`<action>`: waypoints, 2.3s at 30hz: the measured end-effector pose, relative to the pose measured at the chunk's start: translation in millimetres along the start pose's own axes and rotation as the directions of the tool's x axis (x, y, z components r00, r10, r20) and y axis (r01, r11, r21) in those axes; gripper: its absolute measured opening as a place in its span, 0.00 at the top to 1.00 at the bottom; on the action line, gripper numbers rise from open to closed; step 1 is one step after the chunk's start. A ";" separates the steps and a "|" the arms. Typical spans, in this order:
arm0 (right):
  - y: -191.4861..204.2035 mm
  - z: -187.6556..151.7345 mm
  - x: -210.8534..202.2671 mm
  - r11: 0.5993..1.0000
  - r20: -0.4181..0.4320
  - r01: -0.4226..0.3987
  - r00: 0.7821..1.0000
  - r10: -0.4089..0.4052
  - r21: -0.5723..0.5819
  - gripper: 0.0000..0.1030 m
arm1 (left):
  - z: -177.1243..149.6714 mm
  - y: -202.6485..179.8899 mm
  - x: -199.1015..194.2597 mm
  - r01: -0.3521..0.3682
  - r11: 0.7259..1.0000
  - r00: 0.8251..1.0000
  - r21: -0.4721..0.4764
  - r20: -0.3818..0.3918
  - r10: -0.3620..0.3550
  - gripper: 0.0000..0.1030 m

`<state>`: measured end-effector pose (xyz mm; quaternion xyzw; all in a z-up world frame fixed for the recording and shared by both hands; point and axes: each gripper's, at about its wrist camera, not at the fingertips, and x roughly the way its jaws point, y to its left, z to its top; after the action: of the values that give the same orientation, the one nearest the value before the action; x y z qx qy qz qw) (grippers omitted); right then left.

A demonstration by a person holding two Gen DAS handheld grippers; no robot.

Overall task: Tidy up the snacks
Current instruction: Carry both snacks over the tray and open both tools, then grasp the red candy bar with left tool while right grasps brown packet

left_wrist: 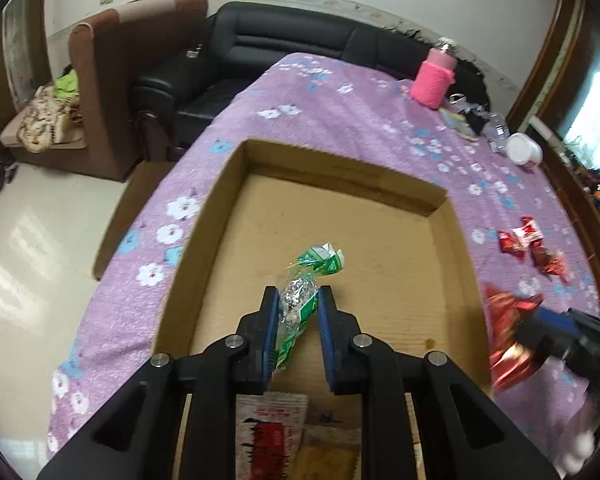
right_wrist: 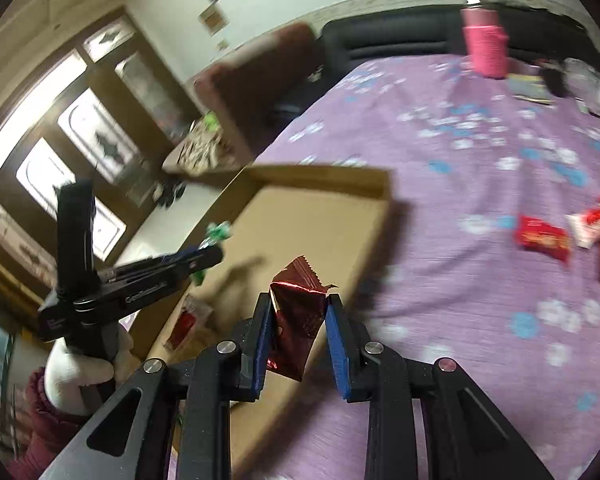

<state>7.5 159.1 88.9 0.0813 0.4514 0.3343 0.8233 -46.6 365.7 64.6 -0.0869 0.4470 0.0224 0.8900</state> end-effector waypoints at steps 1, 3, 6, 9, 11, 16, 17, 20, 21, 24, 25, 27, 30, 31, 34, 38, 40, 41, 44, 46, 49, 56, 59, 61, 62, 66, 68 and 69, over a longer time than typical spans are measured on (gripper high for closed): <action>6.4 -0.3 10.0 1.000 -0.016 -0.005 1.000 0.005 -0.010 0.72 | -0.5 -1.0 -0.3 -0.026 1.000 1.000 0.005 -0.003 0.026 0.82; 16.3 0.5 31.3 1.000 -0.048 -0.013 0.999 0.012 -0.024 0.71 | -0.7 -1.9 -0.2 -0.077 0.997 0.997 0.012 -0.006 0.077 0.80; 24.8 3.5 56.3 0.999 -0.081 -0.024 0.997 0.022 -0.032 0.71 | -1.1 0.2 -2.6 -0.100 0.995 0.995 0.008 -0.011 0.100 0.69; 31.7 3.6 69.1 0.999 -0.099 -0.036 0.995 0.032 -0.039 0.69 | -1.3 4.5 -10.4 -0.091 0.996 0.996 -0.012 0.003 0.092 0.56; 32.8 2.9 72.2 0.998 -0.101 -0.050 0.994 0.047 -0.025 0.67 | -1.9 8.3 -19.9 -0.066 0.997 0.998 -0.034 0.017 0.066 0.51; 24.4 4.4 58.9 0.998 -0.079 -0.070 0.994 0.070 0.010 0.60 | -5.0 11.0 -51.6 0.044 0.996 0.996 -0.077 0.078 -0.038 0.44; 21.5 4.6 50.6 0.997 -0.065 -0.071 0.995 0.072 0.022 0.60 | -6.3 10.5 -58.3 0.057 0.995 0.994 -0.083 0.094 -0.049 0.44; 9.8 4.6 27.3 0.997 -0.017 -0.066 0.998 0.067 0.042 0.60 | -11.1 3.9 -80.1 0.114 0.989 0.984 -0.093 0.148 -0.099 0.43; 3.8 3.8 16.9 0.997 0.004 -0.056 0.998 0.056 0.048 0.60 | -12.3 -1.1 -85.9 0.130 0.987 0.980 -0.095 0.161 -0.113 0.41; -15.8 -0.8 -16.7 0.997 0.063 -0.022 0.998 0.017 0.073 0.60 | -13.8 -20.3 -98.0 0.150 0.986 0.973 -0.072 0.187 -0.135 0.35; -23.8 -2.3 -28.1 0.997 0.083 -0.005 0.997 -0.002 0.083 0.60 | -14.6 -29.4 -100.2 0.165 0.984 0.971 -0.063 0.188 -0.151 0.33; -44.3 -6.0 -54.2 0.994 0.125 0.039 0.991 -0.052 0.107 0.60 | -16.9 -48.9 -100.5 0.223 0.974 0.962 -0.048 0.171 -0.212 0.33; -80.5 -12.8 -90.5 0.980 0.168 0.109 0.976 -0.137 0.168 0.59 | -21.4 -74.8 -97.3 0.306 0.951 0.945 -0.042 0.138 -0.298 0.27; -93.3 -15.9 -102.2 0.972 0.179 0.130 0.970 -0.166 0.196 0.58 | -23.1 -85.1 -95.7 0.335 0.941 0.936 -0.045 0.130 -0.327 0.24; -133.6 -27.3 -141.9 0.942 0.213 0.185 0.945 -0.249 0.280 0.58 | -31.9 -112.9 -91.4 0.421 0.906 0.903 -0.052 0.122 -0.412 0.20; -180.6 -41.3 -184.4 0.899 0.244 0.226 0.911 -0.331 0.376 0.58 | -41.7 -141.0 -80.4 0.538 0.841 0.842 -0.058 0.075 -0.534 0.20; -196.5 -46.7 -192.7 0.885 0.246 0.232 0.904 -0.350 0.404 0.58 | -45.3 -158.6 -74.0 0.521 0.853 0.853 -0.024 0.035 -0.520 0.20; -205.1 -48.8 -194.3 0.878 0.243 0.232 0.903 -0.354 0.418 0.58 | -46.8 -165.4 -71.5 0.516 0.857 0.857 -0.004 0.021 -0.515 0.20; -220.2 -49.8 -188.4 0.874 0.226 0.223 0.911 -0.344 0.431 0.58 | -46.4 -177.3 -65.0 0.513 0.858 0.858 0.017 -0.010 -0.513 0.20; -228.3 -46.7 -175.9 0.873 0.208 0.218 0.920 -0.333 0.437 0.58 | -41.7 -181.6 -60.5 0.508 0.861 0.862 0.024 -0.011 -0.507 0.20; -238.2 -33.4 -149.2 0.866 0.177 0.217 0.929 -0.325 0.450 0.58 | -31.7 -189.6 -55.4 0.494 0.867 0.869 0.057 -0.009 -0.495 0.20; -250.7 -3.6 -101.3 0.840 0.128 0.320 0.903 -0.410 0.437 0.53 | 13.2 -216.8 -16.6 0.393 0.904 0.919 0.166 -0.026 -0.395 0.20; -252.7 -3.6 -89.9 0.847 0.119 0.329 0.904 -0.410 0.418 0.50 | 31.4 -232.3 8.7 0.365 0.908 0.930 0.205 -0.048 -0.363 0.20; -251.3 -4.8 -85.3 0.860 0.122 0.333 0.906 -0.405 0.386 0.50 | 42.5 -246.8 33.0 0.371 0.899 0.929 0.233 -0.084 -0.362 0.20; -250.5 -4.9 -84.3 0.864 0.117 0.334 0.908 -0.402 0.378 0.53 | 45.1 -252.5 40.4 0.370 0.896 0.929 0.245 -0.094 -0.358 0.20; -242.7 -5.3 -88.2 0.878 0.116 0.328 0.914 -0.388 0.349 0.70 | 52.1 -288.3 82.3 0.377 0.856 0.926 0.354 -0.163 -0.340 0.20; -243.5 -6.8 -93.5 0.879 0.110 0.308 0.923 -0.369 0.363 0.71 | 50.7 -302.5 97.0 0.370 0.828 0.929 0.421 -0.188 -0.319 0.20; -244.3 -7.1 -95.2 0.879 0.111 0.309 0.923 -0.370 0.363 0.76 | 49.5 -309.4 103.8 0.354 0.814 0.935 0.459 -0.194 -0.297 0.20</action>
<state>83.2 -87.9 44.0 0.1701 0.4344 0.0934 0.8796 91.2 66.0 52.2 0.0637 0.4662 -0.2487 0.8466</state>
